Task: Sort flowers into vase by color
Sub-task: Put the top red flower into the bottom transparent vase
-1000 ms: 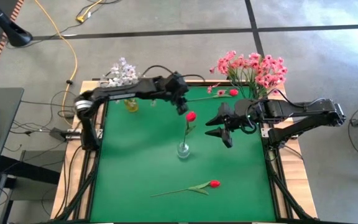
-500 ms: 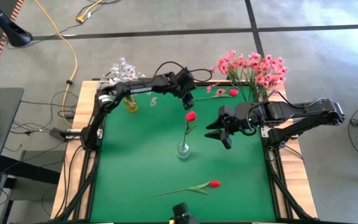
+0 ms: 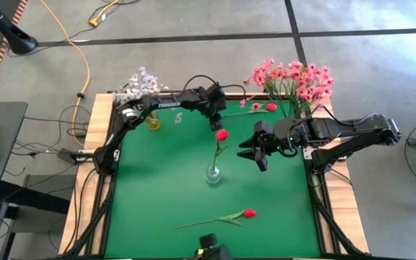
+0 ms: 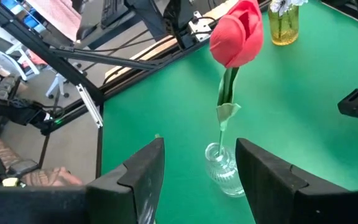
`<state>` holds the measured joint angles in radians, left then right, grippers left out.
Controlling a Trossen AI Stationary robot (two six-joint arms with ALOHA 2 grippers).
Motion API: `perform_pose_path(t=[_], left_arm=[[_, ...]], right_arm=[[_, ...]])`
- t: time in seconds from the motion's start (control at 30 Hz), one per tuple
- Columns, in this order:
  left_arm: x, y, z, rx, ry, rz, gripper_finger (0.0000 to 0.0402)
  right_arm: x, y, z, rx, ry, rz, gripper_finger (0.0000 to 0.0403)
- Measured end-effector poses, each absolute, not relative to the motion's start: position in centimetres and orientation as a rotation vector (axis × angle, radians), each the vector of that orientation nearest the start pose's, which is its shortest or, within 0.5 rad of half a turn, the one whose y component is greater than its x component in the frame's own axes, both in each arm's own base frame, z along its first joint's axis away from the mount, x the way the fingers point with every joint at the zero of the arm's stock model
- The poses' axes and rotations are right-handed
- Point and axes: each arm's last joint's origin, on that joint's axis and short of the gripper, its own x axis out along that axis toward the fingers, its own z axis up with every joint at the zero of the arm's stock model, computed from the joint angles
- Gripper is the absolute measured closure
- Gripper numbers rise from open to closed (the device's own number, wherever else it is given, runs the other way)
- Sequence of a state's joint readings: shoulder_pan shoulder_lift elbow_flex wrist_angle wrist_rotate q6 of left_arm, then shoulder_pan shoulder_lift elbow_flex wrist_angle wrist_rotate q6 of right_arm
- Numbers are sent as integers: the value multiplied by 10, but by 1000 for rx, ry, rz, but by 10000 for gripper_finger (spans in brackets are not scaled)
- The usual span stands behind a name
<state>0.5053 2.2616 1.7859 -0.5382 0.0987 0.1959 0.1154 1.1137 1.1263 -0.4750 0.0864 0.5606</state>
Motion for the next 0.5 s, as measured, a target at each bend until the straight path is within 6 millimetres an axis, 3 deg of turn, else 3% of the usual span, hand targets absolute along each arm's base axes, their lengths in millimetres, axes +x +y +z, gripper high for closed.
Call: perform_pose_path(t=[0.17, 0.27, 0.33, 0.5], left_arm=[[417, 243, 164, -164, 1016, 265, 260], [412, 249, 150, -212, 1047, 222, 260], [412, 251, 143, -229, 1053, 175, 260], [418, 245, 145, -180, 1053, 196, 260]], right_arm=[[233, 24, 361, 504, 453, -101, 180], [233, 24, 361, 504, 448, -101, 180], [233, 24, 361, 504, 448, -101, 180], [234, 23, 362, 509, 436, -105, 180]])
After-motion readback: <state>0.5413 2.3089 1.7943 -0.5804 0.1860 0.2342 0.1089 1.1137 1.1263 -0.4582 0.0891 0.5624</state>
